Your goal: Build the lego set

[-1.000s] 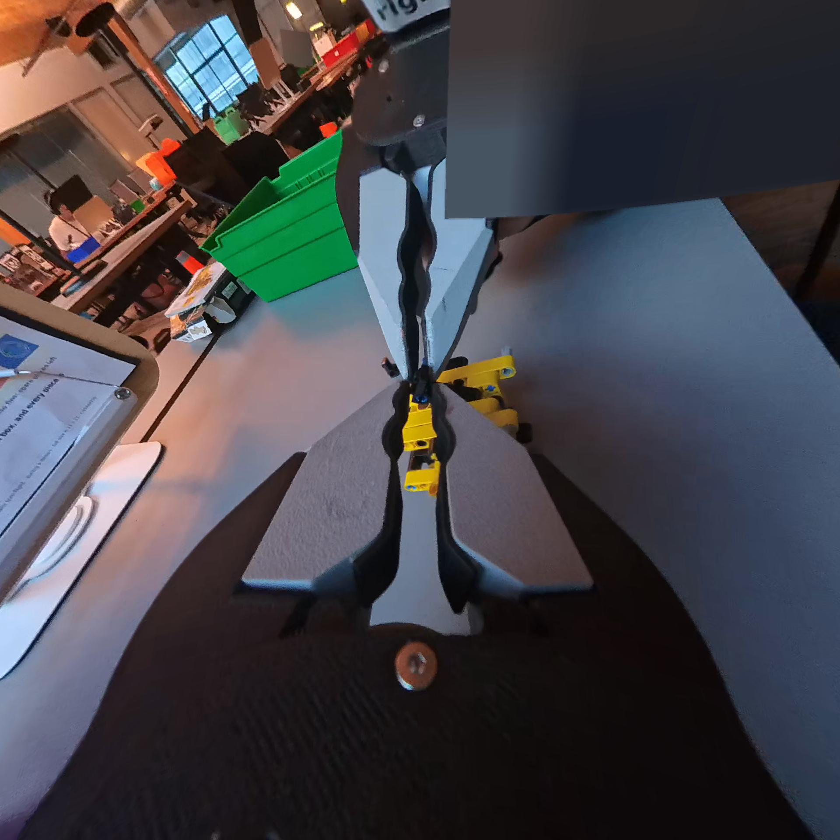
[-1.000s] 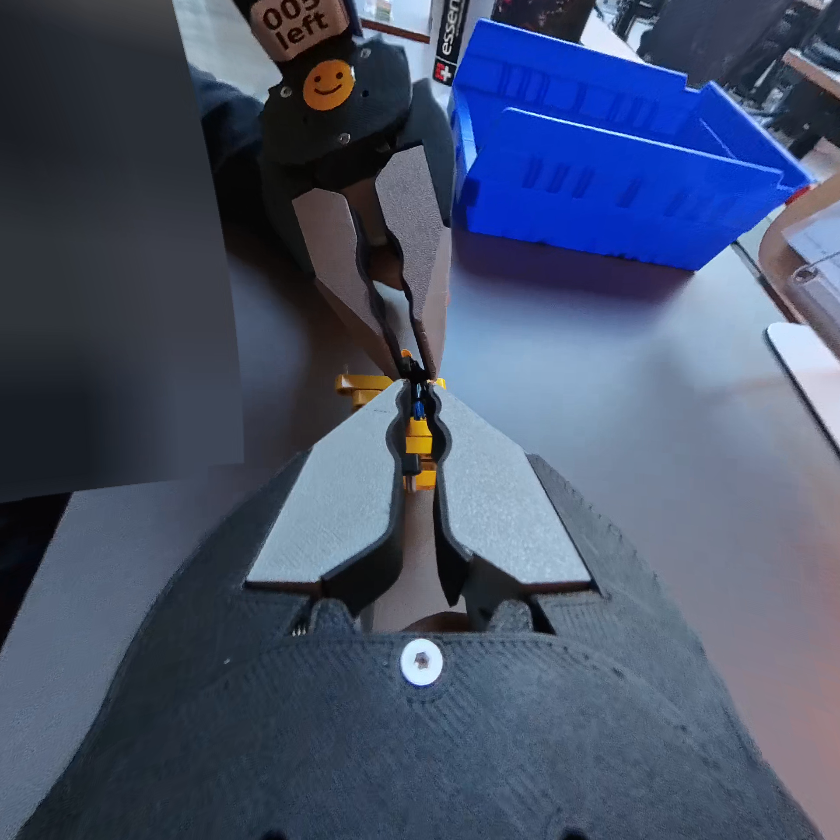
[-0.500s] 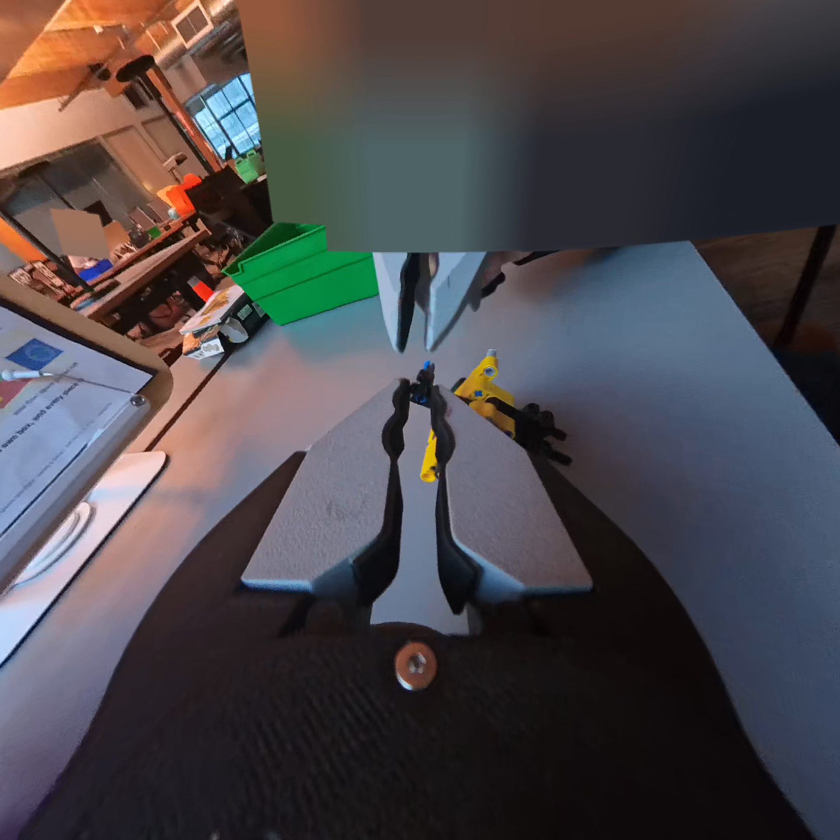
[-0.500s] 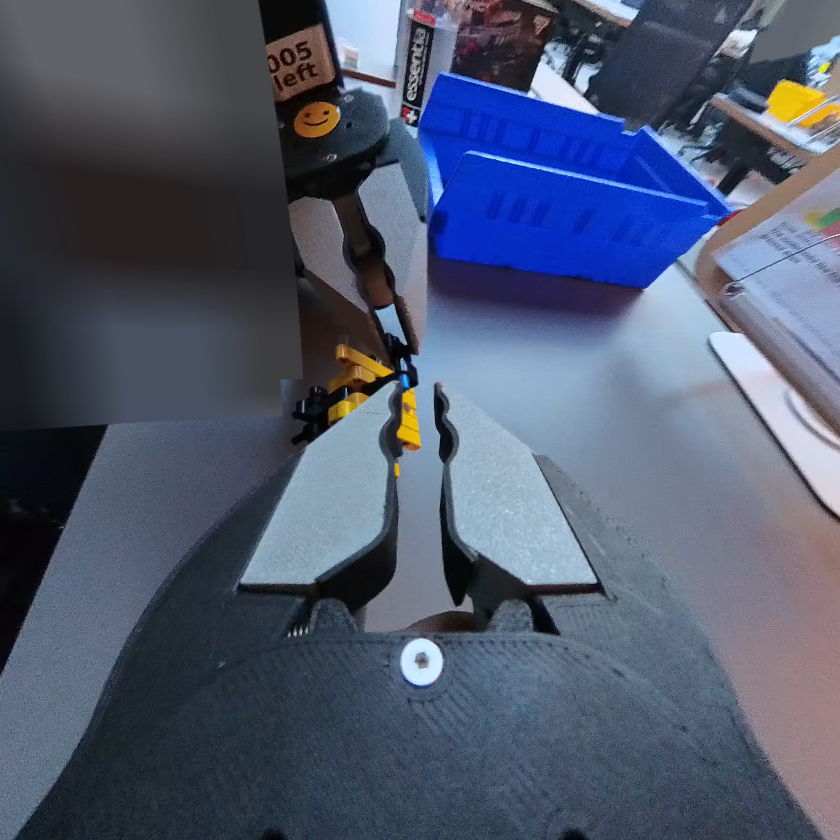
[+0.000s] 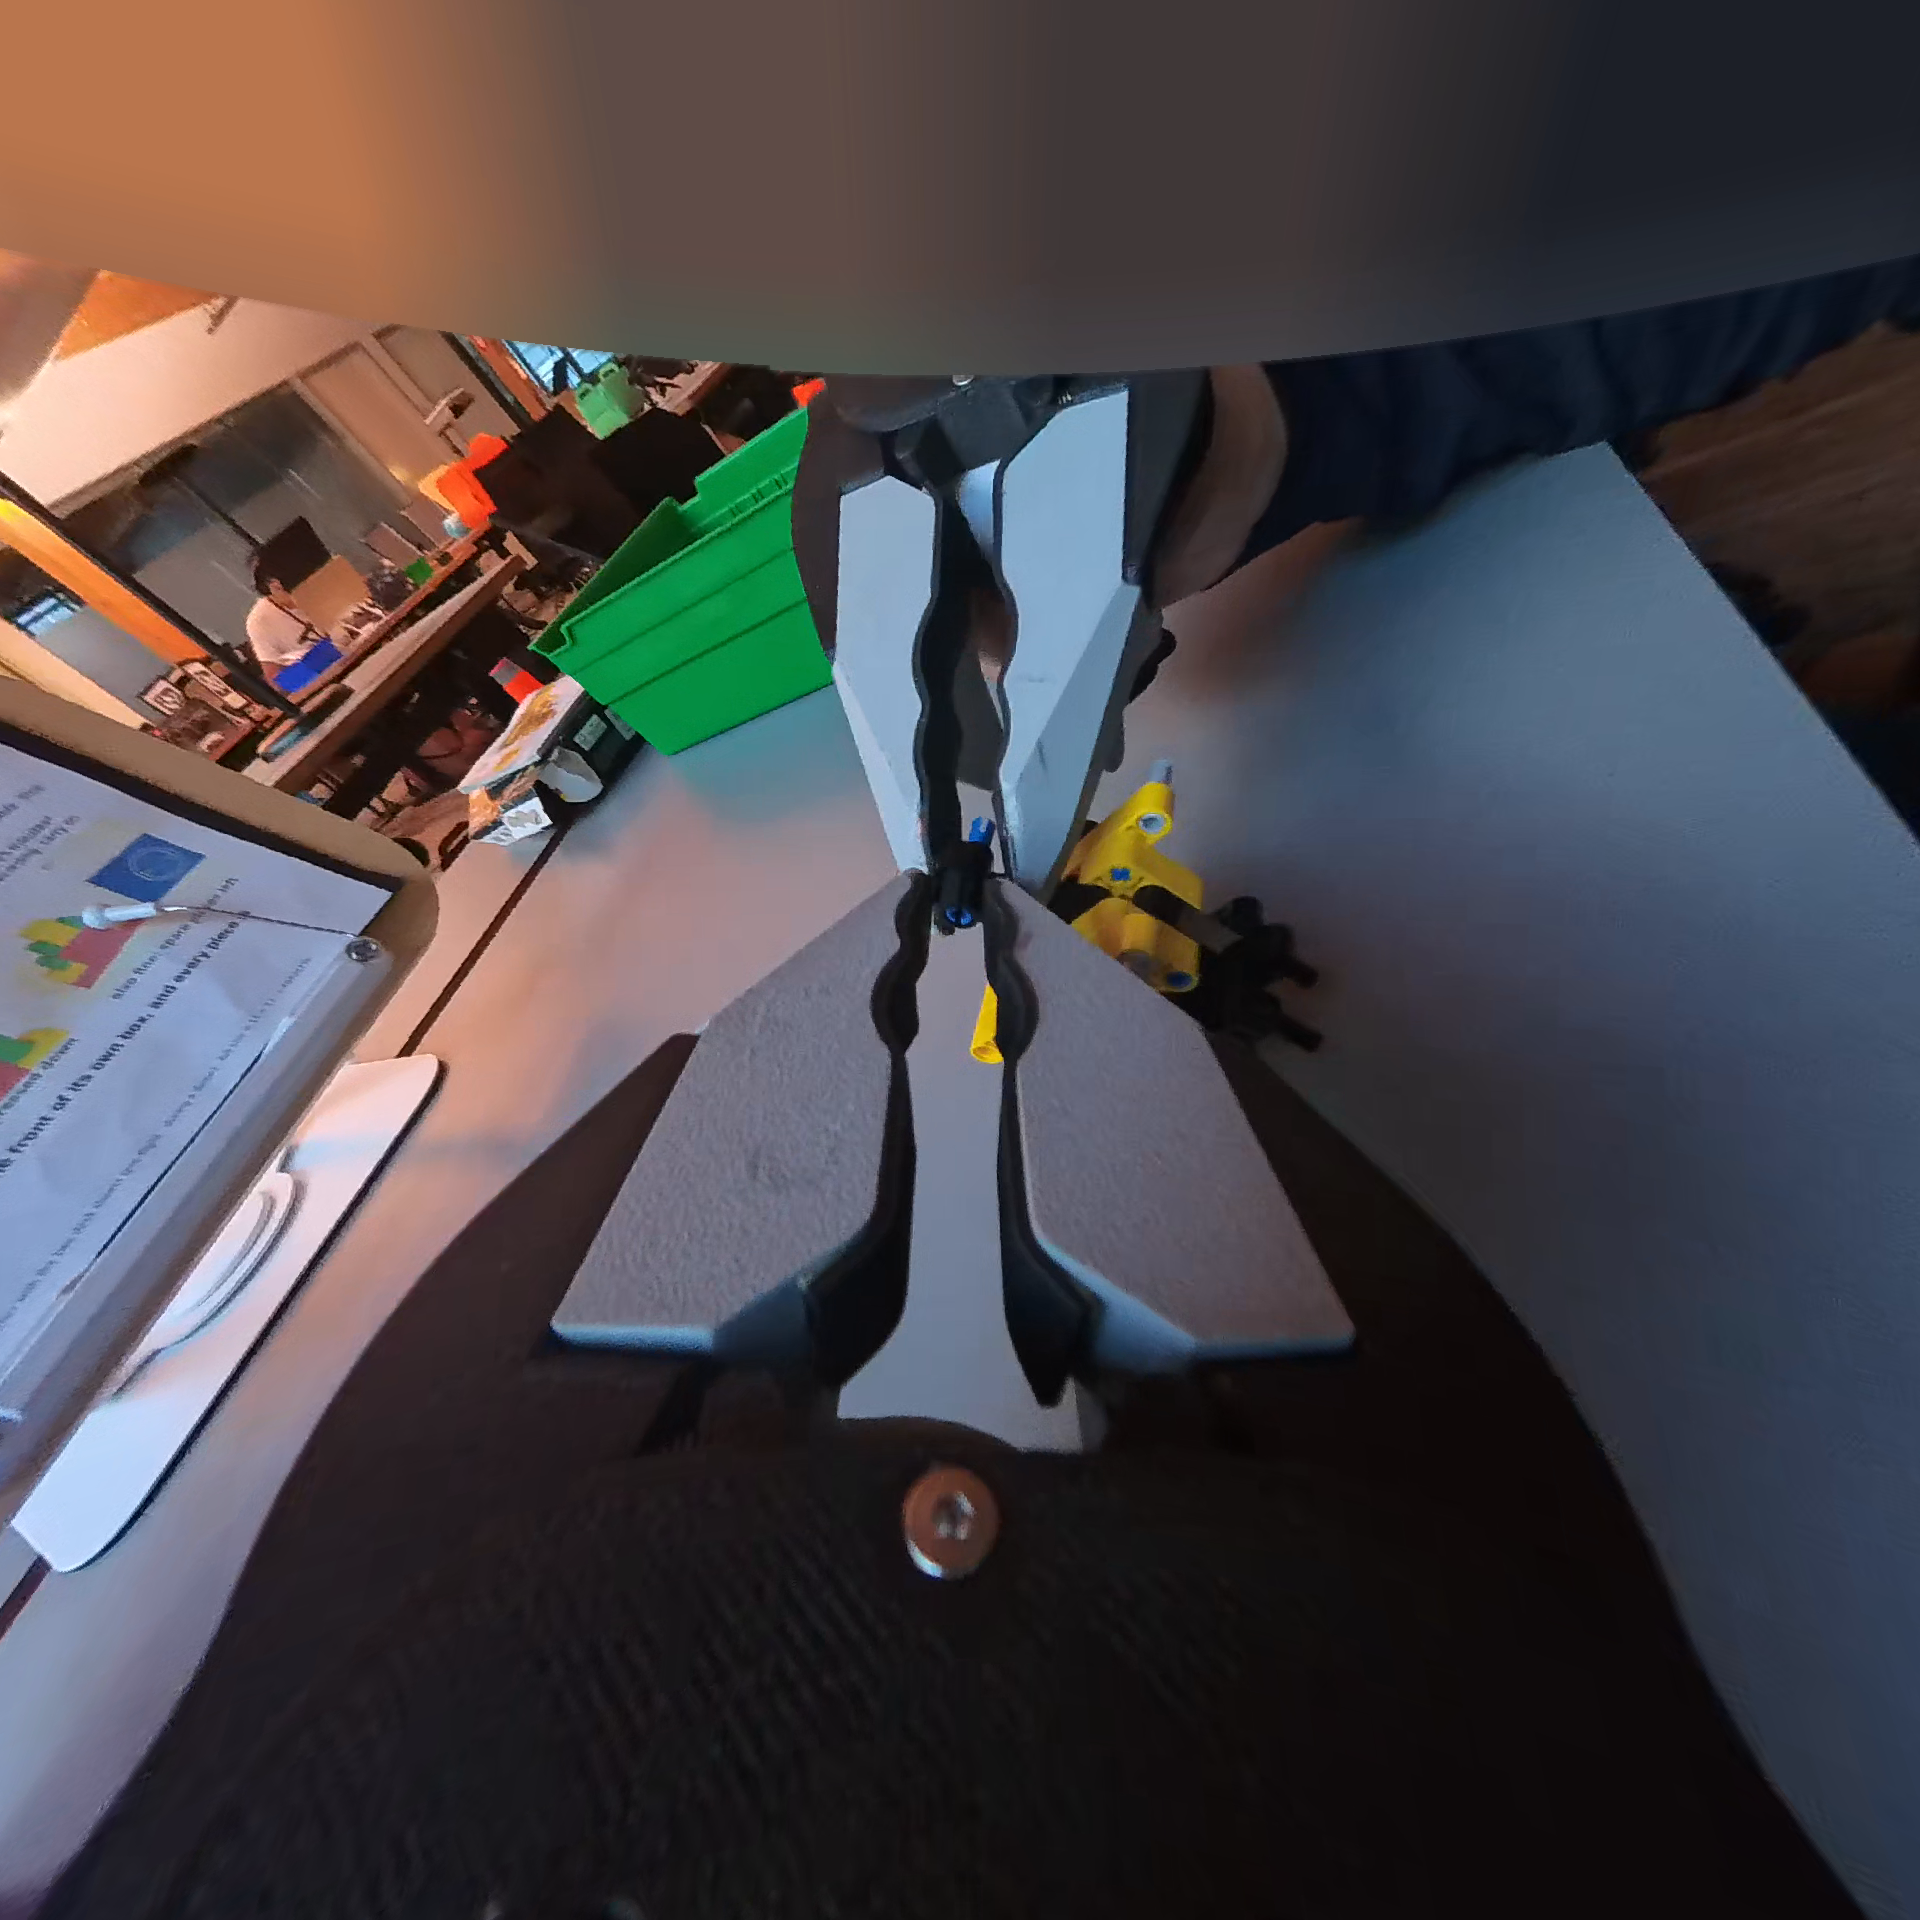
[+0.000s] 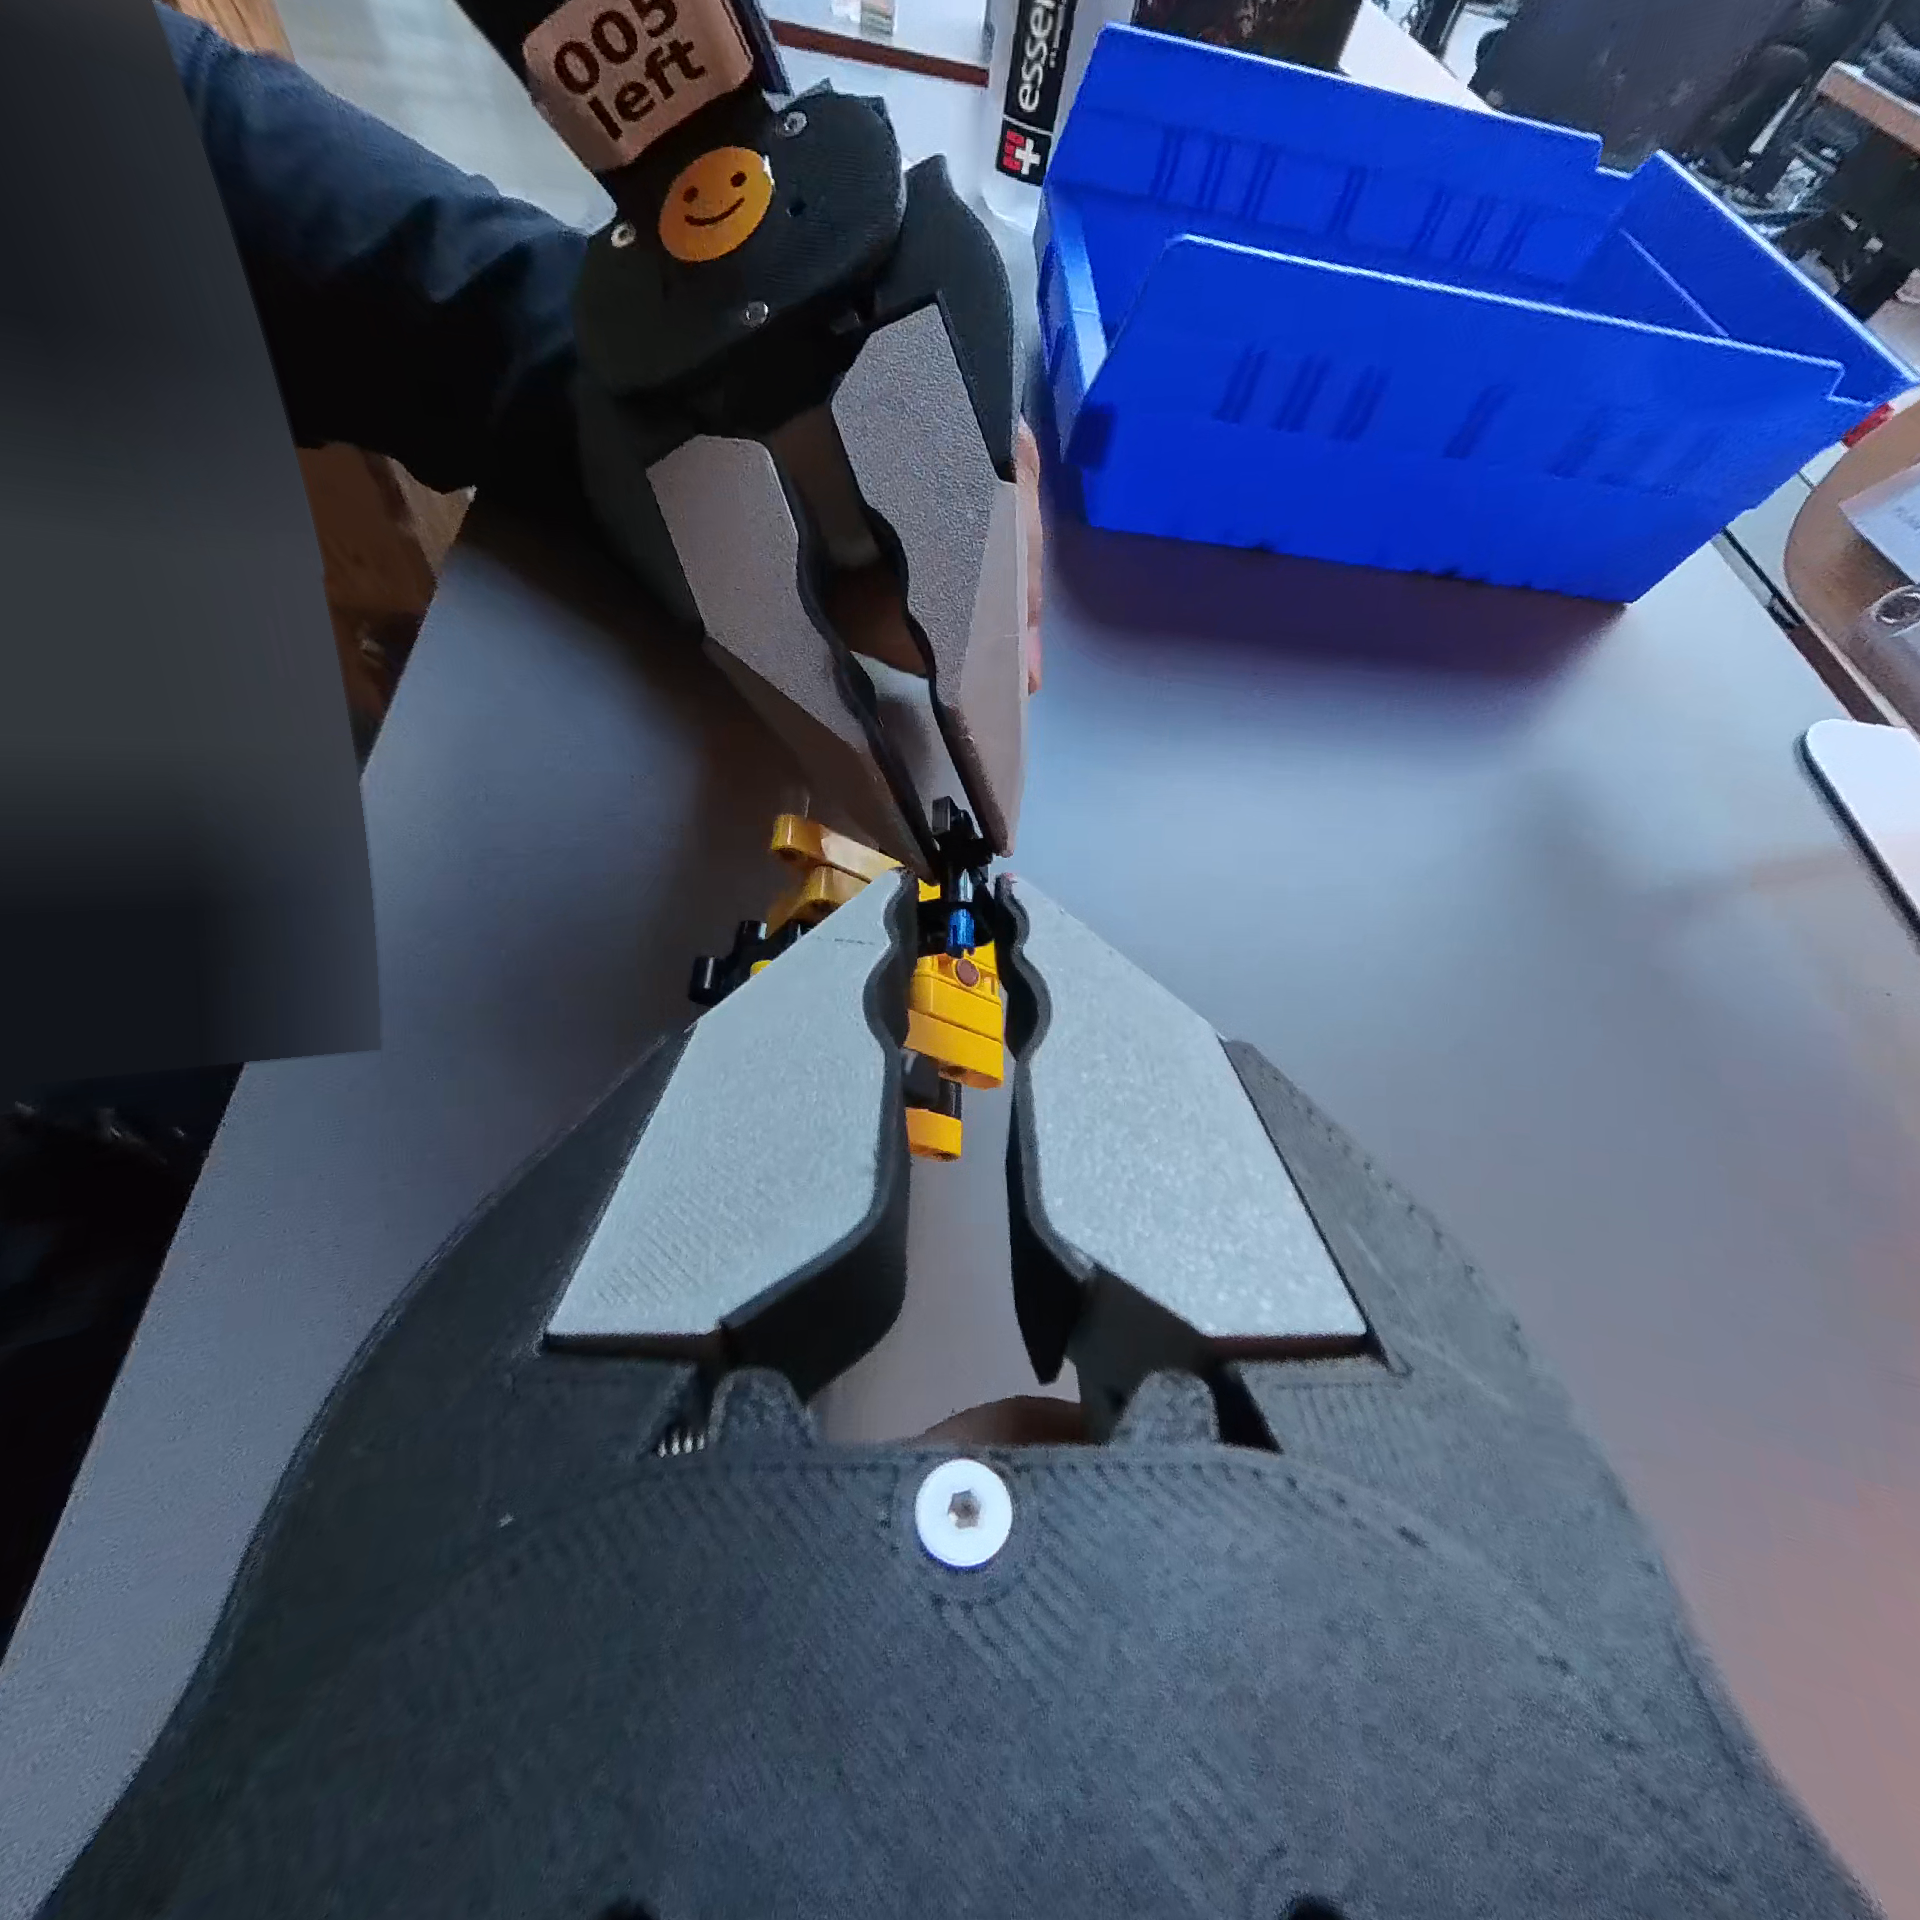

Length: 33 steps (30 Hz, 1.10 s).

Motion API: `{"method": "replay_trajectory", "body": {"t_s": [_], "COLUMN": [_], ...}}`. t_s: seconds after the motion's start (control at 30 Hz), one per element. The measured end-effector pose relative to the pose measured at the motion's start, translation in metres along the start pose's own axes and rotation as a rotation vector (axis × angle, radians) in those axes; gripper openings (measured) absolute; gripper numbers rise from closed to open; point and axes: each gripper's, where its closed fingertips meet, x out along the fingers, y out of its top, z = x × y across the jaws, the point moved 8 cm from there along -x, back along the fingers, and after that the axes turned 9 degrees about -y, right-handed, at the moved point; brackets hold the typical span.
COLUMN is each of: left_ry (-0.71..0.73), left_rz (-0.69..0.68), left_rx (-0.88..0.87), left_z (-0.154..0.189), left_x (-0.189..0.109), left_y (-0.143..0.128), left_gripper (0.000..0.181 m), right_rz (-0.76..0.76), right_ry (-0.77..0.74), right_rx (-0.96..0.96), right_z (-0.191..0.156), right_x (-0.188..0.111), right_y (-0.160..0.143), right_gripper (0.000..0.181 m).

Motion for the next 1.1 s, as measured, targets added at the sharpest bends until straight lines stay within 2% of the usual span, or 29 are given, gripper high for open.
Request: {"method": "replay_trajectory", "body": {"t_s": [0.13, 0.27, 0.5, 0.6, 0.8, 1.1], "left_ry": [-0.003, -0.046, -0.054, -0.062, -0.048, -0.06], "left_rz": [-0.003, 0.056, 0.049, 0.056, 0.014, 0.002], "left_rx": [-0.033, -0.019, -0.024, 0.007, 0.022, 0.064], "left_z": [-0.002, 0.001, 0.002, 0.004, 0.006, 0.008], "left_x": [-0.002, -0.008, -0.007, -0.007, -0.003, -0.003], "left_y": [0.002, 0.007, 0.008, 0.01, 0.008, 0.008], "left_gripper": [0.016, 0.001, 0.014, 0.0, 0.007, 0.002], "right_rz": [-0.009, -0.014, -0.014, -0.016, -0.042, -0.045], "right_ry": [-0.006, -0.019, -0.008, -0.011, -0.025, -0.015], "right_rx": [-0.039, -0.059, -0.065, -0.065, -0.098, -0.094], "right_z": [-0.003, -0.003, -0.005, -0.005, -0.008, -0.009], "right_x": [-0.001, -0.004, -0.004, -0.003, 0.001, 0.002], "right_y": [0.002, 0.003, 0.004, 0.003, 0.001, 0.001], "right_gripper": [0.011, 0.01, 0.008, 0.008, 0.008, 0.007]}}
